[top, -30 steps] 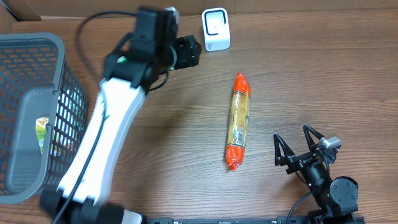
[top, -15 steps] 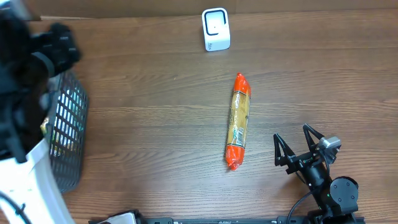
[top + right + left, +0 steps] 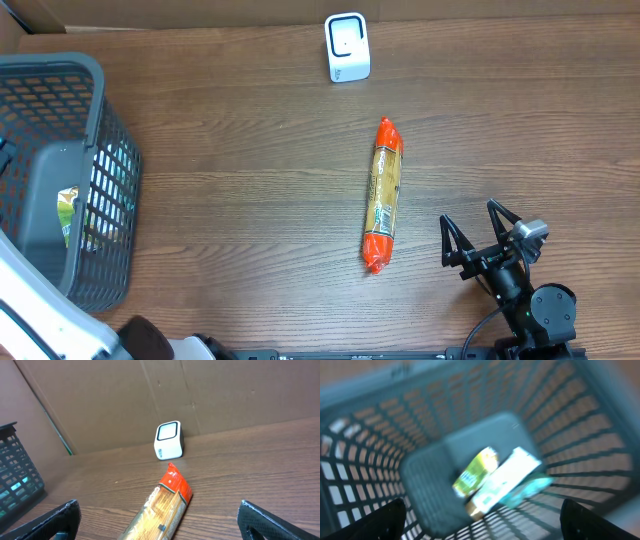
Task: Scan the item barcode
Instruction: 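Return the left gripper to the basket and grasp the green pouch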
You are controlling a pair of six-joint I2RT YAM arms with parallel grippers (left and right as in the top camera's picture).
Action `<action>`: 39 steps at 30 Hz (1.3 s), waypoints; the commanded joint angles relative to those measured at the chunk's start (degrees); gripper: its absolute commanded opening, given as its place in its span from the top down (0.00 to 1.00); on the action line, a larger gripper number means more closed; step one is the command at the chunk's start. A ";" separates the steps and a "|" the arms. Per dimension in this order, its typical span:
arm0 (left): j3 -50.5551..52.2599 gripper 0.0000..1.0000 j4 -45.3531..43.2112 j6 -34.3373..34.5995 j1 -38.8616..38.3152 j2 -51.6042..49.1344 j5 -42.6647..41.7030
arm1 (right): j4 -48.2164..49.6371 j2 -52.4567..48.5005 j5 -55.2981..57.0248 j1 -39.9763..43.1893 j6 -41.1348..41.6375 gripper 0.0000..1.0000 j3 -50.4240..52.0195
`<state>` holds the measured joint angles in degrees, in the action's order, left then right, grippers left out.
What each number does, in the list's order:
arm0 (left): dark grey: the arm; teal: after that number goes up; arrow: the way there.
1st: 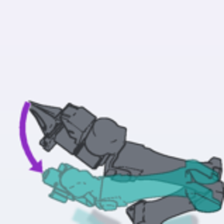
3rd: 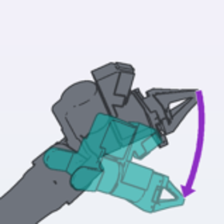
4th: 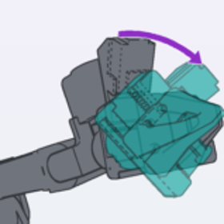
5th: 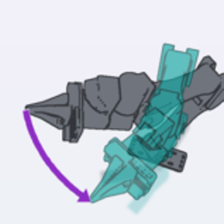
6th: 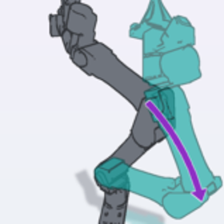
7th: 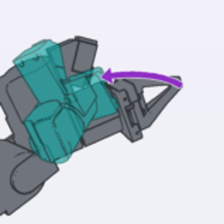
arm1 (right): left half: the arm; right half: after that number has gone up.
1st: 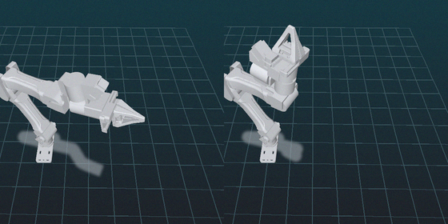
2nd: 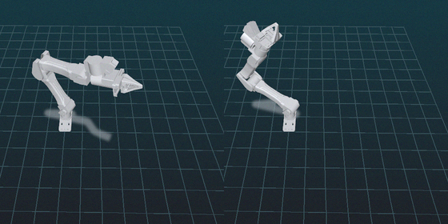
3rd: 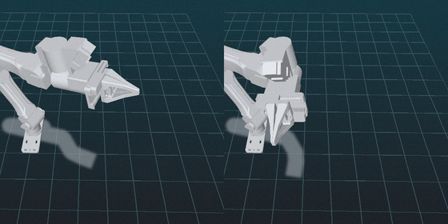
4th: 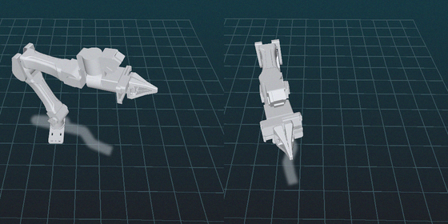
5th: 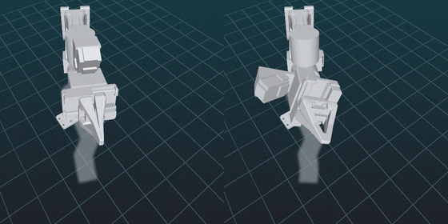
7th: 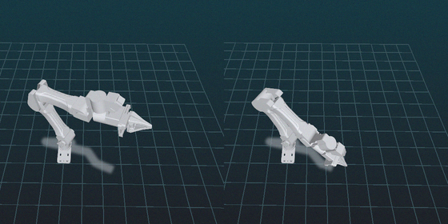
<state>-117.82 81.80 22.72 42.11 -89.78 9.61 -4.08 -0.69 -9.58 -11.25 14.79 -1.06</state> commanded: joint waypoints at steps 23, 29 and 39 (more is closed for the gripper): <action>35.30 0.14 -19.96 -21.05 8.52 -10.51 -8.96 | 0.28 0.52 0.52 0.07 -0.24 0.00 0.61; 35.30 0.18 -21.05 -21.05 8.50 -15.08 -7.54 | 0.28 0.52 0.52 0.07 -0.24 0.00 0.61; 35.30 0.21 -23.69 -21.44 8.46 -21.66 -7.54 | 0.28 0.52 0.52 0.07 -0.24 0.00 0.61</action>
<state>-82.96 58.81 2.72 50.61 -109.89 1.26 -4.05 -0.69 -9.58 -11.25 14.76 -1.06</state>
